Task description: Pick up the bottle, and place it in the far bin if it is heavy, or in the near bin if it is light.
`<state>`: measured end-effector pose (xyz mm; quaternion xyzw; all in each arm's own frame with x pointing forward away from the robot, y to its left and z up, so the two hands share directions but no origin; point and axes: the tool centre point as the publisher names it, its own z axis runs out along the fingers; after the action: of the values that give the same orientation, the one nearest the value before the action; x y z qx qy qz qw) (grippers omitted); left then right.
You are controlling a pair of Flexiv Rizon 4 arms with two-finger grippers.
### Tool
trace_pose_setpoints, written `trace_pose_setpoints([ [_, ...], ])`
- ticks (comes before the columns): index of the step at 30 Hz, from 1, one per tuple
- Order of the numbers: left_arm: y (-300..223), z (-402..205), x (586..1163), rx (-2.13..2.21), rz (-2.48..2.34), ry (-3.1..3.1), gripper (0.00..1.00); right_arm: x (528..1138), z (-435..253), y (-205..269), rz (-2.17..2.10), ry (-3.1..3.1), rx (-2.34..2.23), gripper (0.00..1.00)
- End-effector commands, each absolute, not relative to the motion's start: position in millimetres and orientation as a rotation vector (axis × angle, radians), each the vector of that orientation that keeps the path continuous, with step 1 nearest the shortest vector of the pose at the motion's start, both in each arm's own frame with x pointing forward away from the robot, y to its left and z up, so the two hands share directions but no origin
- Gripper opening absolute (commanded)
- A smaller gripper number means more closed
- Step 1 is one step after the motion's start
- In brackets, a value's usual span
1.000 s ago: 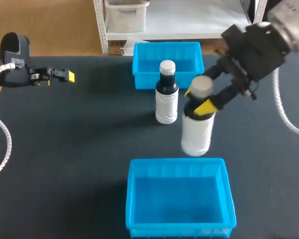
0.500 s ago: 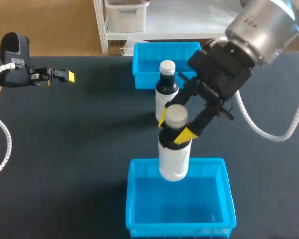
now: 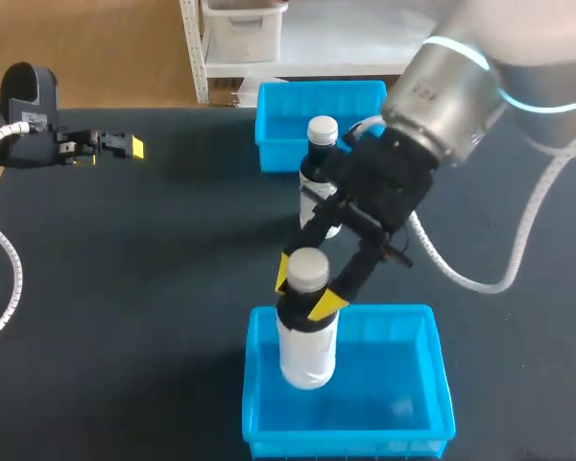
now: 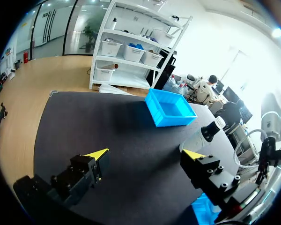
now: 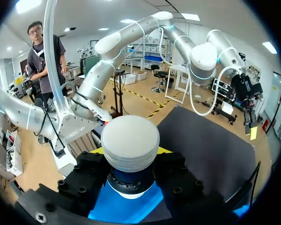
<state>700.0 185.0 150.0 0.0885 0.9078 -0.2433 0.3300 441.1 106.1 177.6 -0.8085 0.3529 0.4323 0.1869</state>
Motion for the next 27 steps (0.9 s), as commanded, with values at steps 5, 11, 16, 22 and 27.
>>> trace_pose_setpoints([
  [5,185.0,149.9,700.0,0.231,-0.636,2.374,1.00,444.9,153.4,116.9,1.261,0.959,-2.321,0.00],
  [11,185.0,149.9,700.0,0.231,-0.636,2.374,1.00,444.5,142.7,118.8,1.271,0.952,-2.332,0.00],
  [16,185.0,149.9,700.0,0.231,-0.636,2.374,1.00,446.0,137.5,118.4,1.271,0.954,-2.334,0.03],
  [22,185.0,149.9,700.0,0.231,-0.636,2.374,1.00,447.0,131.3,116.5,1.268,0.962,-2.356,0.45],
  [27,185.0,149.9,700.0,0.231,-0.636,2.374,1.00,447.9,128.0,115.8,1.268,0.963,-2.373,0.90],
])
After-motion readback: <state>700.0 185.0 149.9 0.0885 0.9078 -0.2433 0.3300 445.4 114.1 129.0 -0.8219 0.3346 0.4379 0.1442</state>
